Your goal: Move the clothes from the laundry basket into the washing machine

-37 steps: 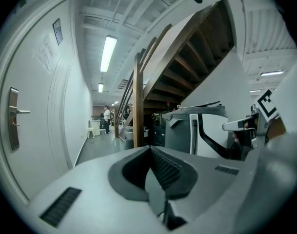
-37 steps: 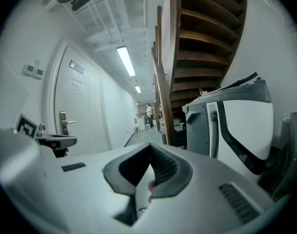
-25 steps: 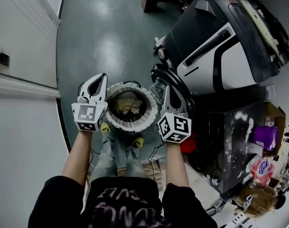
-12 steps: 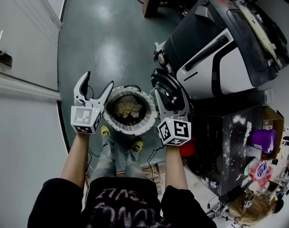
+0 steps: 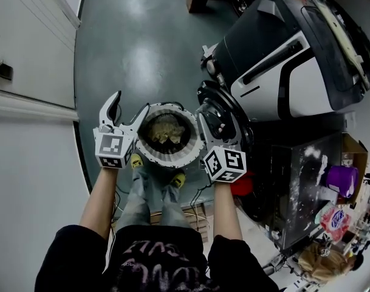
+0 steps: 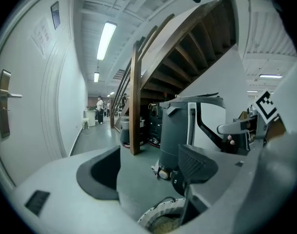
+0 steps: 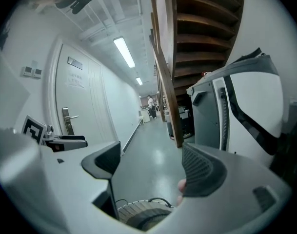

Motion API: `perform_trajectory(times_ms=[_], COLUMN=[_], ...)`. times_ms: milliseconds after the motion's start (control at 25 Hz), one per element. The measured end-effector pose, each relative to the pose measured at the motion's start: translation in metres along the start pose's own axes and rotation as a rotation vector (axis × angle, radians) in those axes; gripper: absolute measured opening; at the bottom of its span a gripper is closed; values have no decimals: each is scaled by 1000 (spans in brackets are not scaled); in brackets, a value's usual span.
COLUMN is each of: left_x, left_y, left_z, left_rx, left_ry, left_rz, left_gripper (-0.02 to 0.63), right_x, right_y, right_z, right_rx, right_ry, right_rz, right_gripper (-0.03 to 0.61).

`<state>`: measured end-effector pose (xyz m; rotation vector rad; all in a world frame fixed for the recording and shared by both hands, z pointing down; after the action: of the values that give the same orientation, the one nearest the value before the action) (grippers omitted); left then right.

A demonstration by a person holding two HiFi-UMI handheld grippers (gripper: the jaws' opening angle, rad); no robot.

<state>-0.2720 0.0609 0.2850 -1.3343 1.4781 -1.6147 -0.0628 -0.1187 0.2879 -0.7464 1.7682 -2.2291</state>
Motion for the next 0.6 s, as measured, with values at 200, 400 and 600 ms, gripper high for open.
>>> perform_trajectory(times_ms=[200,400,600], left_x=[7,21,47], left_y=[-61,-126,-199], left_z=[3,8,8], left_rx=[-44,-84,-98], left_ry=[-13,-37,-74], left_rz=[-133,-252,-365], left_gripper=[380,380,380], right_x=[4,16,38], right_y=[-56,-117,-189], right_z=[4,6,11], right_rx=[56,105,150], right_ry=[4,5,-2], right_rz=[-107,-200,-283], right_gripper=[397,397,393])
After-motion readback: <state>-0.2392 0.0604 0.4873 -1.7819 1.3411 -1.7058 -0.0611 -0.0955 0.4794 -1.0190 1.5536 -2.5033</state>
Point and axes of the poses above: the fingertips, and each gripper's own axes: x forward along the fingers, z to its right, y out of its top, the point moved 4 cm from there along -x, backward along the fingers, and after that the axes turned 5 degrees about -x, right-handed, at the moved point
